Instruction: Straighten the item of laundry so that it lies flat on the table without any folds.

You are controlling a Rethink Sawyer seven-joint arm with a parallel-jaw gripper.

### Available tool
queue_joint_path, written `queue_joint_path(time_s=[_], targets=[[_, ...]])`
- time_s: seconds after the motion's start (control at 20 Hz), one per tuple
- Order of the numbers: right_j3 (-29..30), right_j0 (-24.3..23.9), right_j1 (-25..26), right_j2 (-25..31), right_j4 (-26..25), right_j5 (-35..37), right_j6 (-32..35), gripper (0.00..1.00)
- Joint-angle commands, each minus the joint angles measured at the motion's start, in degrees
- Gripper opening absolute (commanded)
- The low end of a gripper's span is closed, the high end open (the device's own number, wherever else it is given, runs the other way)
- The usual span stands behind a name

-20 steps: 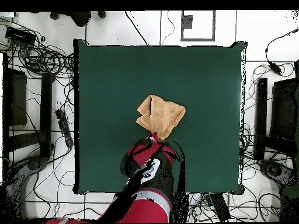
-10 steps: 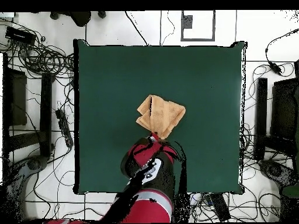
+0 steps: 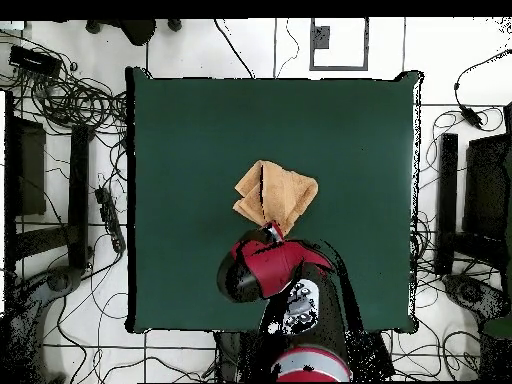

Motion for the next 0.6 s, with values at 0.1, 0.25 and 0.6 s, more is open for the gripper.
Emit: queue_joint_path(time_s=[0.1, 0.25, 0.6], targets=[[2.9, 0.2, -3.0, 8.7, 0.1, 6.1, 3.1, 0.00], [3.4, -0.2, -3.5, 8.8, -0.4, 6.2, 3.0, 0.00], [4.3, -1.4, -5.2, 9.7, -0.8, 8.3, 1.5, 0.00]])
